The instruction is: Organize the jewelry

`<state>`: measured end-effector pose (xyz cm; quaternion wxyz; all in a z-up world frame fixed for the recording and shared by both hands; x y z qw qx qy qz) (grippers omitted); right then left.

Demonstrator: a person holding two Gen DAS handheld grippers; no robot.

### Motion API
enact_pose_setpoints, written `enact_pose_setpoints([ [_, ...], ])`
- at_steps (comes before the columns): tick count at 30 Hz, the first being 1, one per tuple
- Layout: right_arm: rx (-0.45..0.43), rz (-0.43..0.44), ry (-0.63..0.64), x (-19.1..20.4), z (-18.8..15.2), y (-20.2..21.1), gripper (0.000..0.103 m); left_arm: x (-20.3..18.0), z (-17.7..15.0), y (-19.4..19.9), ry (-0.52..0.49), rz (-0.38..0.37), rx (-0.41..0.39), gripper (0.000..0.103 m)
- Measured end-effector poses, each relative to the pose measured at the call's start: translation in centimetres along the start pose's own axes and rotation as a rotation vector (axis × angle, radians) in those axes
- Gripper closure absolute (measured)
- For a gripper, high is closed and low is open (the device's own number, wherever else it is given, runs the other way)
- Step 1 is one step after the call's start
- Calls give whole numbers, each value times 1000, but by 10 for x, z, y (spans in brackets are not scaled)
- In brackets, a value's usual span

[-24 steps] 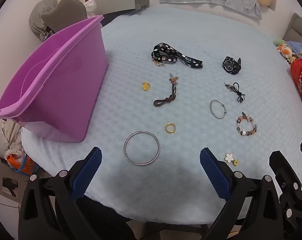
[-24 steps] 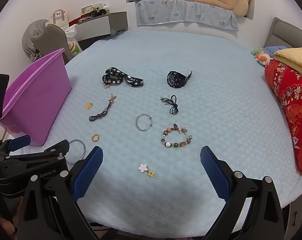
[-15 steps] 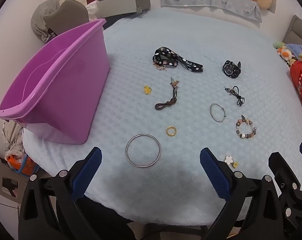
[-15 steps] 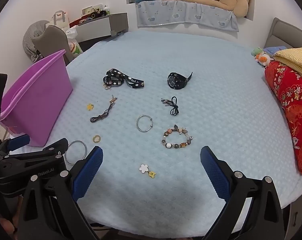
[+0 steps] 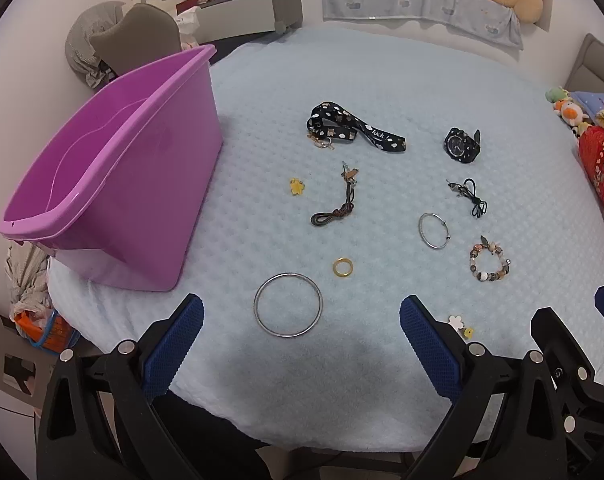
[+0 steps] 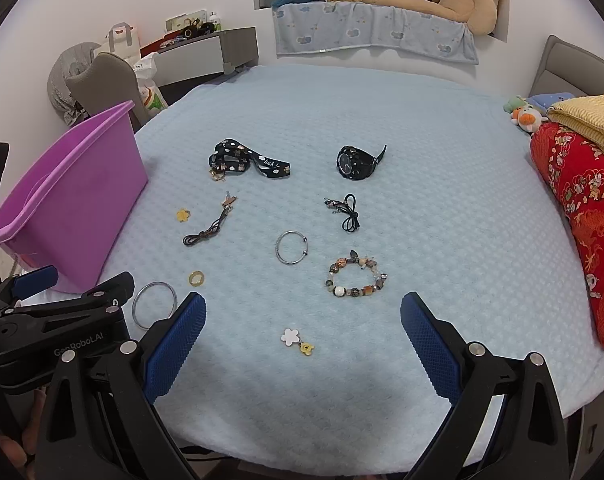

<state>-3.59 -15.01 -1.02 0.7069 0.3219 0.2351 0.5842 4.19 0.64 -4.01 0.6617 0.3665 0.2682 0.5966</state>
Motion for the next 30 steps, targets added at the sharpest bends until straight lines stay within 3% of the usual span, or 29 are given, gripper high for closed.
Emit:
enact_pose_setpoints([
  [30,-8,10,-3,6,4,3,9,-2,0,6,-3,1,-17,6],
])
Point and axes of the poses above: each gripper's, at about its wrist camera, not at the fingertips, and y roughly against the way its jaws point, x to its left, z to its top, the point moved 7 cm from there along -y, roughly the way its jaws point, and after that the axes turned 2 degrees about -x, right-handed, at the moved point
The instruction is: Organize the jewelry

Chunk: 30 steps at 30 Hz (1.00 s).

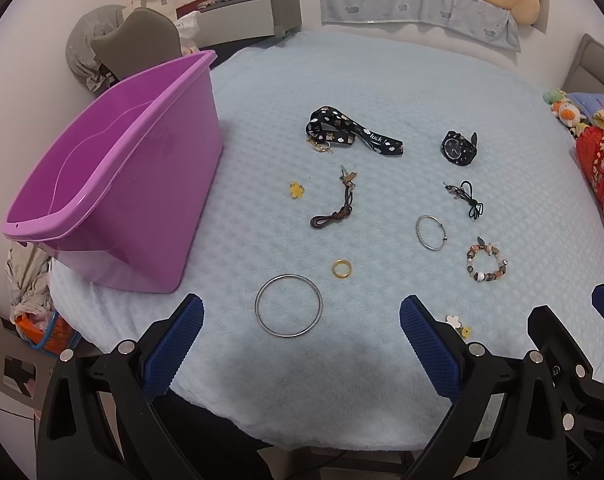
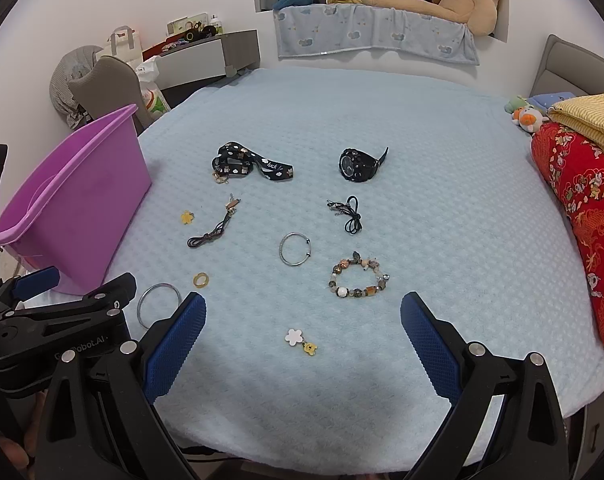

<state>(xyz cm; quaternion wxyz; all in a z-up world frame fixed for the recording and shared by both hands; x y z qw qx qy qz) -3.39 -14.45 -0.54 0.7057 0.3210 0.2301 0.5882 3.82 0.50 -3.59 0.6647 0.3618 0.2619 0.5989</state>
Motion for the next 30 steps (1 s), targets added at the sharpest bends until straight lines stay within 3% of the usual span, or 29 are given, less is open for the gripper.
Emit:
enact_pose_setpoints([
  [30,-6,10,-5,2,-1,3,10,-1,0,3,2,3,-7,6],
])
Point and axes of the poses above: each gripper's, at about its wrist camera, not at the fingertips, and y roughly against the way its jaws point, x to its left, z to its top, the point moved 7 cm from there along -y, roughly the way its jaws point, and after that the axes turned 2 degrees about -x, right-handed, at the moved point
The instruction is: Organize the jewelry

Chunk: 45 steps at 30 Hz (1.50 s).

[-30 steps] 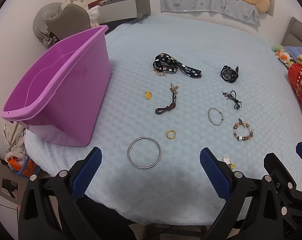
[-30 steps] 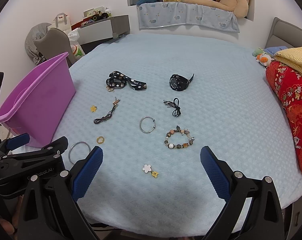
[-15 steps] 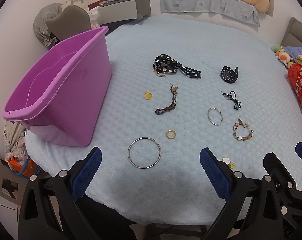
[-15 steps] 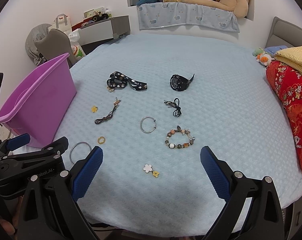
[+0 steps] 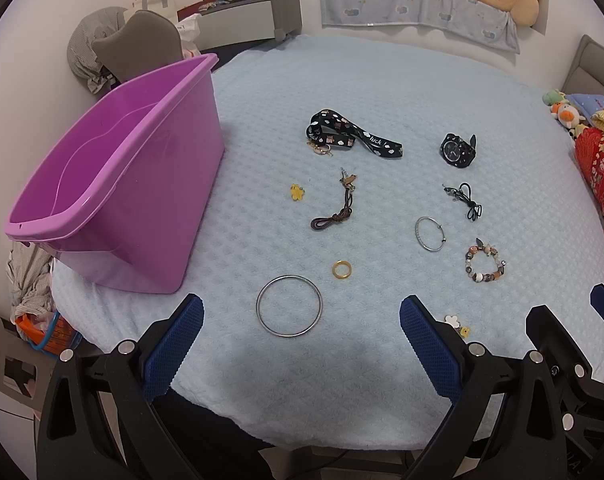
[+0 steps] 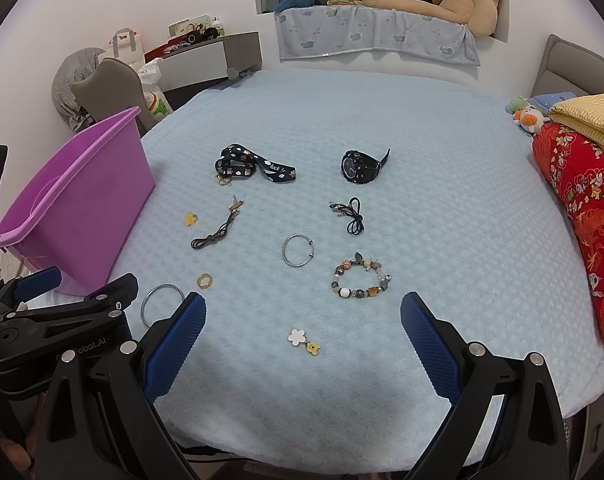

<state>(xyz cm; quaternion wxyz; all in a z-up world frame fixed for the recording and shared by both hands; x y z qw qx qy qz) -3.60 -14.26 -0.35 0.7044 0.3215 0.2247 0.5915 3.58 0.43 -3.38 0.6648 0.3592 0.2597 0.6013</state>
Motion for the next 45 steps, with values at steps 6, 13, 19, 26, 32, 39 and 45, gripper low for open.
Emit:
enact_pose_setpoints([
  [6,0,1,0,0,0,0,10,0,0,1,0,-1,0,6],
  [13,8,2,-1,-1,-3,-1,10,1,0,0,4,-7,5,6],
  [19,52,23,0,-5,-22,-16,9,9,-15,-20,10,-13,42,6],
  [26,137,34,-4,-14,-53,-48,10,22,-50,-65,19,-20,129,6],
  [32,198,33,-14,-19,-71,-79,10,21,-62,-96,7,-30,162,6],
  [39,241,40,-2,-19,-81,-108,10,27,-63,-122,18,-8,185,6],
  [45,258,52,9,-15,-82,-122,10,43,-58,-139,68,14,191,6],
])
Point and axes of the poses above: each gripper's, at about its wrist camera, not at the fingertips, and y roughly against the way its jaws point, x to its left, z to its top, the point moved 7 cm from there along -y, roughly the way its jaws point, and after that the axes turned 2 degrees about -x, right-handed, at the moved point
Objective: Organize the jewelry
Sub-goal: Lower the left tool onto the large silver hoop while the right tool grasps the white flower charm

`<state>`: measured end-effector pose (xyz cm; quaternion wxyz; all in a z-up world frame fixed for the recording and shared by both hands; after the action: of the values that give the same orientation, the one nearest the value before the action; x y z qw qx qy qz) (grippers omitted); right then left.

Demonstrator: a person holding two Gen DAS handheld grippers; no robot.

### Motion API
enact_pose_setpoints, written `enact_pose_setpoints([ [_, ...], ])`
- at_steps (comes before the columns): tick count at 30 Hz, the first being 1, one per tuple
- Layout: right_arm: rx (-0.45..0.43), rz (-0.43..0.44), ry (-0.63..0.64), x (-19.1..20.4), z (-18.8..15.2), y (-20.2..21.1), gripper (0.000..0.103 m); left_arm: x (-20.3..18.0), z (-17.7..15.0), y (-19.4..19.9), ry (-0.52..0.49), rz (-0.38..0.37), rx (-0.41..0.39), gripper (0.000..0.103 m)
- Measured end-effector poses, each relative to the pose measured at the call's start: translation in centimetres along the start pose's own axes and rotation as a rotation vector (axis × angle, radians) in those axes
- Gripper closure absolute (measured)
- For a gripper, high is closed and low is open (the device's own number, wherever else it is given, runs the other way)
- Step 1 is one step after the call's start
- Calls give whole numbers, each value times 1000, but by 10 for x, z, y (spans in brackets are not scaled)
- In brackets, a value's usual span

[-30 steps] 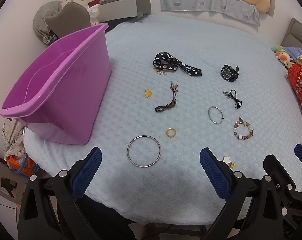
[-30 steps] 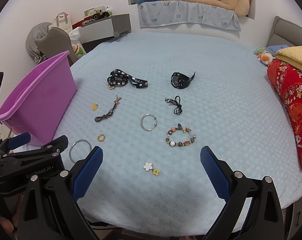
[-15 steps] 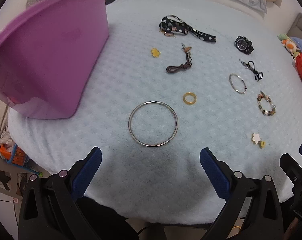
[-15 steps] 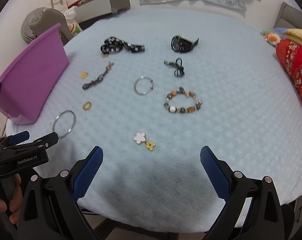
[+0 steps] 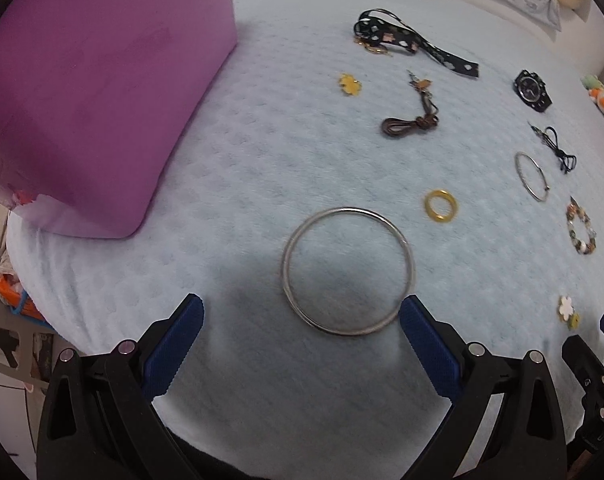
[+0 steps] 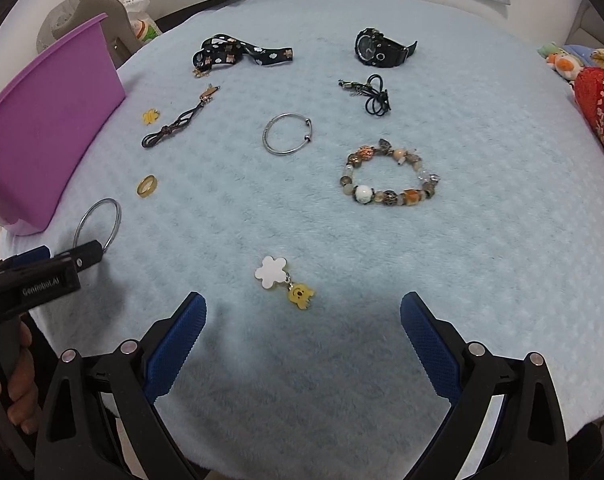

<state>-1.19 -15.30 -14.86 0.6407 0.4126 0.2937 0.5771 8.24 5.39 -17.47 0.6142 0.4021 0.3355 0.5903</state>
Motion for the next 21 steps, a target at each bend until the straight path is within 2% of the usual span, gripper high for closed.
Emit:
enact_pose_setpoints([
  [4,9,1,0,0,1,-9,10,0,4,-4,1,-1,-9,6],
  [10,15,15,-10,-2,1,-14,10,-11,7,-4,-24,-55,-22,6],
  [21,34,-12,16,-1,0,-28,10,-16,2,-17,-47,-62,-19,5],
])
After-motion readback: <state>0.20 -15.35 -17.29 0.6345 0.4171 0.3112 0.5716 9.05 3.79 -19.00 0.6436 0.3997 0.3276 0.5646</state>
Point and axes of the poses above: each gripper's, at about its wrist camera, not at the fingertips, and y roughly against the way its jaws point, x to its left, z to its top, the point moved 7 cm from there along -y, roughly the way its jaws point, and after that the axes turned 2 degrees about -x, right-handed, at the moved point
